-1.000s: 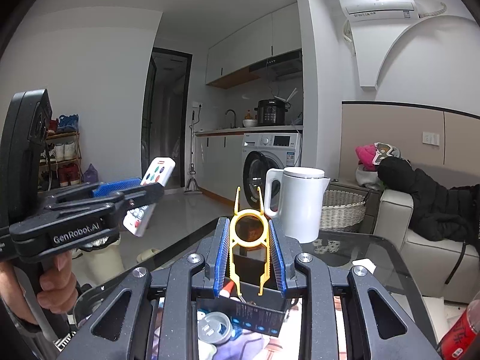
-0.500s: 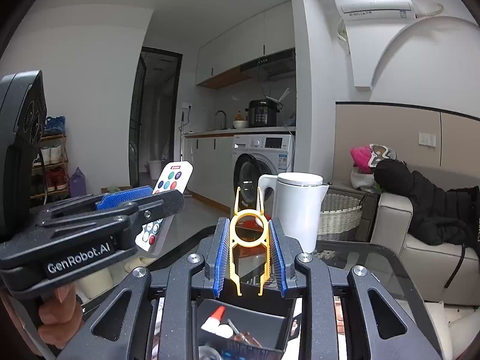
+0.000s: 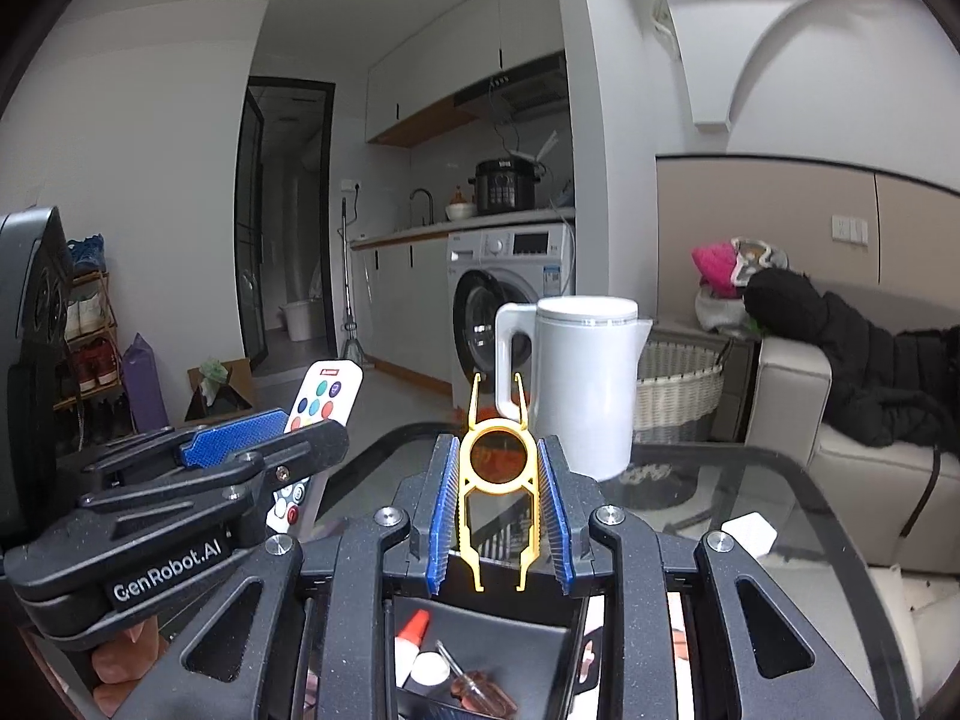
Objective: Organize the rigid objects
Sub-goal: 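Lower the remote into the black box with the left tool while the right tool releases the yellow tool inside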
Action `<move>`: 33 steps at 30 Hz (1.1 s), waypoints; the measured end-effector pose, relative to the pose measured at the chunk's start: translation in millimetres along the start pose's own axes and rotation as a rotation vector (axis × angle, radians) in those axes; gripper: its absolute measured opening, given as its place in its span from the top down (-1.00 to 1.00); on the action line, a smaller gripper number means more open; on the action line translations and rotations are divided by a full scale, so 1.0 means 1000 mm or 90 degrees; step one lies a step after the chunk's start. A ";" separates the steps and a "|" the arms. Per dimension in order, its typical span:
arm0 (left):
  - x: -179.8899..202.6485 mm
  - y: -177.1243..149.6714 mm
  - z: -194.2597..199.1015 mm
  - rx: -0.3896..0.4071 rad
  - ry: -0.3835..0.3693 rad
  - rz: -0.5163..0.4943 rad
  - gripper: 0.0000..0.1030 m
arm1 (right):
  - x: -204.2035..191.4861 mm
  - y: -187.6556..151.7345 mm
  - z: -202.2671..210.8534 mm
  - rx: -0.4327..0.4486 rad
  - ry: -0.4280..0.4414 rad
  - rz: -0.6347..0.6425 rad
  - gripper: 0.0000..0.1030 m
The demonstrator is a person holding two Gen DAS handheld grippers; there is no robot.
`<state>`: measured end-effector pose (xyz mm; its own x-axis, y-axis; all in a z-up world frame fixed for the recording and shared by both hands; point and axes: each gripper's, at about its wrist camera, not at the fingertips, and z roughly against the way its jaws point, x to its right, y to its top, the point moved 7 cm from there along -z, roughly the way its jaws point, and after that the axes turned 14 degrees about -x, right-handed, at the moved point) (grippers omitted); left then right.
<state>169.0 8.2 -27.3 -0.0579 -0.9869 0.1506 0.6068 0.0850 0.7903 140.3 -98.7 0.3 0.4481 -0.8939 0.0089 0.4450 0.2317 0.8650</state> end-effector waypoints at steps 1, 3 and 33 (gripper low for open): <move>0.000 -0.003 -0.005 -0.009 0.002 -0.002 0.27 | 0.000 -0.002 -0.005 -0.015 0.009 0.003 0.49; -0.001 -0.007 -0.015 -0.029 0.004 -0.001 0.27 | 0.001 -0.006 -0.013 -0.038 0.015 0.005 0.49; -0.004 -0.070 -0.081 -0.313 0.056 -0.022 0.27 | 0.009 -0.100 -0.107 -0.376 0.061 -0.017 0.49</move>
<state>190.4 -5.2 -131.3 -0.0310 -0.9976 0.0622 0.9085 -0.0022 0.4179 183.0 -88.3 -139.9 0.4860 -0.8704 -0.0783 0.8007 0.4076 0.4390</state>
